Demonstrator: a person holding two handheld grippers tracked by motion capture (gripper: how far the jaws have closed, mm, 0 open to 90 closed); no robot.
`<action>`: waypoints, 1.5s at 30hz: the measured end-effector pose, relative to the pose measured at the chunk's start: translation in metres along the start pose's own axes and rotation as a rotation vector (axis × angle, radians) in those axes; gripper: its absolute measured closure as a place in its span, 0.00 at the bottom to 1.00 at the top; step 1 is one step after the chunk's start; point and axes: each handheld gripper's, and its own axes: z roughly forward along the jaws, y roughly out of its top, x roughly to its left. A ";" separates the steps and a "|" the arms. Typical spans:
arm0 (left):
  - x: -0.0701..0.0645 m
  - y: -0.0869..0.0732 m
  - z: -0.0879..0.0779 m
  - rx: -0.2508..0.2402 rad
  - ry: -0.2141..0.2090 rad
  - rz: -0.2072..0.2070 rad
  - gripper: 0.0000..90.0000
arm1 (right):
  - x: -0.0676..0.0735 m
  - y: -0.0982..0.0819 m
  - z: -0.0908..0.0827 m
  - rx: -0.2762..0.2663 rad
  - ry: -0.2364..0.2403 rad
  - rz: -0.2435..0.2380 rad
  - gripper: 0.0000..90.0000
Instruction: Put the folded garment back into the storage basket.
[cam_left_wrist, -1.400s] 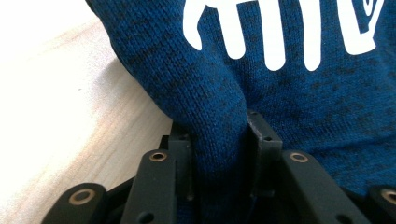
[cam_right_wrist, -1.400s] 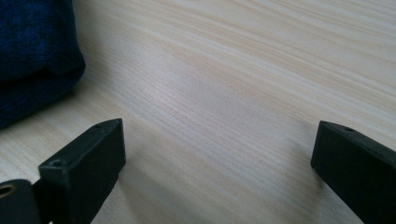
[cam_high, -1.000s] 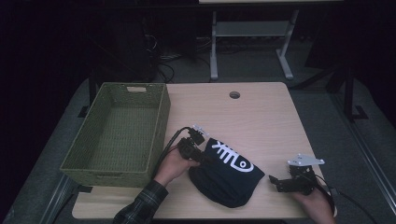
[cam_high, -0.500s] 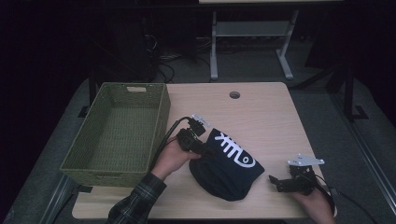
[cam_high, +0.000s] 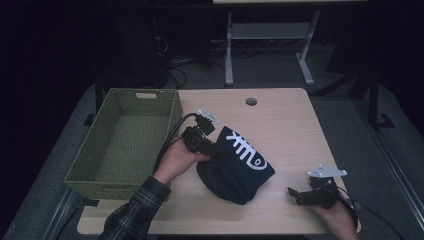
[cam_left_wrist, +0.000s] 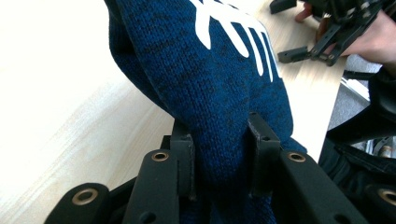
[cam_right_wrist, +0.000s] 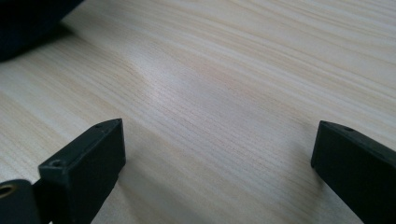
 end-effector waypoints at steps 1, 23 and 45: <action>-0.001 0.001 -0.001 -0.004 0.001 -0.001 0.77 | 0.000 0.000 0.000 0.000 0.000 0.000 0.03; -0.009 0.029 -0.057 -0.026 0.055 0.054 0.77 | -0.001 0.001 0.000 0.003 0.003 -0.002 0.03; 0.005 0.022 -0.133 -0.085 0.130 -0.005 0.77 | -0.001 0.001 0.000 0.003 0.003 -0.002 0.03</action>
